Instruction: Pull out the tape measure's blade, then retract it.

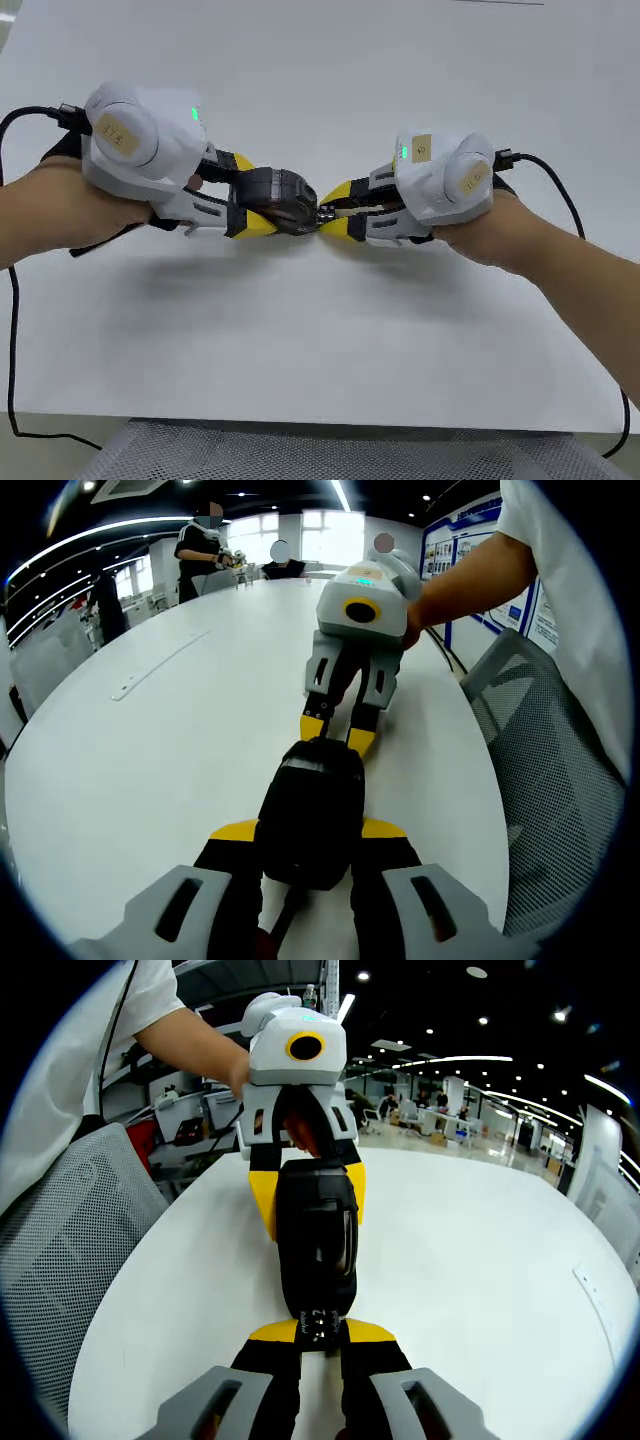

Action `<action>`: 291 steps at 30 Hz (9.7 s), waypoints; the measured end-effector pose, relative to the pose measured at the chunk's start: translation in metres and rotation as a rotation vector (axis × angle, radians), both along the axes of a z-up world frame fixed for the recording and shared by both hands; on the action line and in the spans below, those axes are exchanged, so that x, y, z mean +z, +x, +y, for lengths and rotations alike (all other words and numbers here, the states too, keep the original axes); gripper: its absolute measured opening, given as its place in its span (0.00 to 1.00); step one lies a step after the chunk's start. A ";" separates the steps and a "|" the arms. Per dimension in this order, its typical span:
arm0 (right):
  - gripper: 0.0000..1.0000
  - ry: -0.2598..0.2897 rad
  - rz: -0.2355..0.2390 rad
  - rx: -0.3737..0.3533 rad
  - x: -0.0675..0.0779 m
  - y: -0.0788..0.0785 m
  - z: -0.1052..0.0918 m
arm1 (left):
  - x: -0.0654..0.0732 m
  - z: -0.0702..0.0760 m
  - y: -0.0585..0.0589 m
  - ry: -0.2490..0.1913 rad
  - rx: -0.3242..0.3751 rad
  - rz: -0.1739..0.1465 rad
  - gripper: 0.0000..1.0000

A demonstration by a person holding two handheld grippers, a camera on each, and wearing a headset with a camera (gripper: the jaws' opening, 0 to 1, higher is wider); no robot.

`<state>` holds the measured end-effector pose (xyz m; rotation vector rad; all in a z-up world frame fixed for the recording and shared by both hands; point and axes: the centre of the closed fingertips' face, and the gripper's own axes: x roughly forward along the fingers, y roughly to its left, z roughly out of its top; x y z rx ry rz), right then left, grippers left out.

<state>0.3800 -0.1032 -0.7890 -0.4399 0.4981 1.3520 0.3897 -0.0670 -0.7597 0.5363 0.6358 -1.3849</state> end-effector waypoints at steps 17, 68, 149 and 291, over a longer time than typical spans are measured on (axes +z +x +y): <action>0.11 -0.001 0.001 0.000 0.001 0.000 -0.002 | -0.001 -0.001 0.000 0.003 -0.013 0.002 0.28; 0.10 -0.045 0.017 -0.037 0.003 -0.008 -0.051 | 0.000 -0.001 -0.001 0.010 -0.034 0.000 0.28; 0.11 -0.197 0.036 -0.130 0.000 -0.027 -0.183 | -0.002 -0.002 -0.002 0.030 -0.033 -0.005 0.28; 0.82 -0.028 0.056 -0.666 0.060 -0.091 -0.198 | 0.039 0.087 -0.070 -0.175 0.626 -0.015 0.83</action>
